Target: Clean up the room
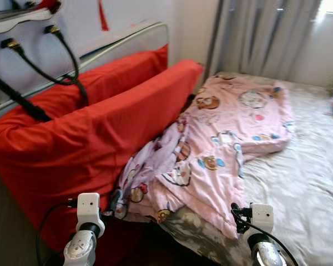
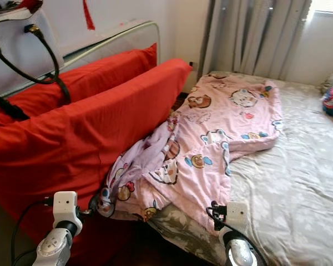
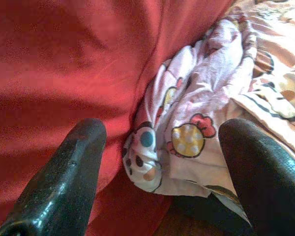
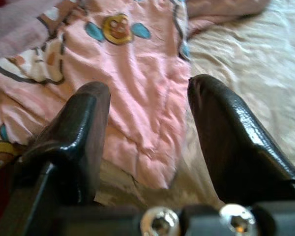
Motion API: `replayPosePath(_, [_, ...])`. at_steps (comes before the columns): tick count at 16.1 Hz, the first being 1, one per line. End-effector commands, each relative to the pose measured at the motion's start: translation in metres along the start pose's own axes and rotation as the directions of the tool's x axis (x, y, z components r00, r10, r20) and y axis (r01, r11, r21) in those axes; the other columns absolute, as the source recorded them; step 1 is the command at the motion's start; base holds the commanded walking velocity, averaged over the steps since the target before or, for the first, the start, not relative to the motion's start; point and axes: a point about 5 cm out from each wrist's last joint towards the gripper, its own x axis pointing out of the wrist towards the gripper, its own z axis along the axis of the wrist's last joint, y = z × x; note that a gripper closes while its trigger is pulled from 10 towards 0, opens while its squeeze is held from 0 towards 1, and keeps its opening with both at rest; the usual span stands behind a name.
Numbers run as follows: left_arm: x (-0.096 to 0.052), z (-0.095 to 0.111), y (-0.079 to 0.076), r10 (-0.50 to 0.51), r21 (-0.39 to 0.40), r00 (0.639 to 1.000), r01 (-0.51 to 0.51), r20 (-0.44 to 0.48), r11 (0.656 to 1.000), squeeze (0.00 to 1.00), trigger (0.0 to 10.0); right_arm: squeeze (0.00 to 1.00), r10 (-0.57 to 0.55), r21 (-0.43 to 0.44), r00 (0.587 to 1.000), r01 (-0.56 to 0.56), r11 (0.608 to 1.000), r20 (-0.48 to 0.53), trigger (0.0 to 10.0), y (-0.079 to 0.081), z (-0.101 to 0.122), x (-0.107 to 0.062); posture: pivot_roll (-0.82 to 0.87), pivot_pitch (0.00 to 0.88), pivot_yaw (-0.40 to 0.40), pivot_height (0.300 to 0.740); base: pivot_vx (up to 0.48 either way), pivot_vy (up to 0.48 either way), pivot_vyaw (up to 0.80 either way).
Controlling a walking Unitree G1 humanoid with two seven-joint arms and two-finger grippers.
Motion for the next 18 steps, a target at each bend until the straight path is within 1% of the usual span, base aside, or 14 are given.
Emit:
replayPosePath(1, [0.0022, 0.0047, 0.0030, 0.008, -0.008, 1.000, -0.008, 0.012, 1.000, 0.00, 10.0, 0.00, 0.003, -0.007, 1.000, -0.003, 1.000, -0.021, 10.0, 0.0009, -0.0012, 0.0010, -0.01, 0.000, 0.028, 0.681, 0.000, 0.000, 0.00])
replayPosePath(5, [0.0019, 0.0048, 0.0030, 0.002, -0.011, 1.000, -0.002, 0.014, 1.000, 0.00, 10.0, 0.00, 0.005, 0.001, 1.000, -0.005, 1.000, -0.005, 10.0, 0.0014, 0.0001, 0.0008, -0.01, 0.000, 0.029, 0.681, 0.000, 0.000, 0.00])
replayPosePath(8, [0.0025, 0.0060, 0.0040, 0.003, -0.009, 1.000, -0.003, 0.015, 1.000, 0.00, 10.0, 0.00, 0.007, -0.010, 0.999, -0.007, 1.000, -0.035, 10.0, 0.0027, -0.0017, 0.0020, -0.01, 0.000, 0.030, 0.681, 0.000, 0.000, 0.00])
replayPosePath(10, [0.0024, 0.0063, 0.0045, 0.002, -0.007, 1.000, -0.001, 0.014, 1.000, 0.00, 10.0, 0.00, 0.005, -0.006, 0.999, -0.005, 1.000, -0.033, 10.0, 0.0031, -0.0018, 0.0019, -0.01, 0.000, 0.033, 0.661, 0.000, 0.000, 0.00])
replayPosePath(13, [0.0027, 0.0067, 0.0054, 0.003, -0.004, 1.000, -0.003, 0.014, 1.000, 0.00, 10.0, 0.00, 0.005, 0.006, 1.000, -0.005, 1.000, -0.010, 10.0, 0.0039, -0.0006, 0.0011, -0.01, 0.000, 0.034, 0.661, 0.000, 0.000, 0.00])
replayPosePath(18, [0.0028, 0.0068, 0.0078, 0.006, 0.005, 1.000, -0.006, 0.006, 1.000, 0.00, 10.0, 0.00, 0.006, 0.007, 1.000, -0.006, 1.000, -0.020, 10.0, 0.0057, -0.0020, 0.0009, -0.01, 0.000, 0.037, 0.661, 0.000, 0.000, 0.00])
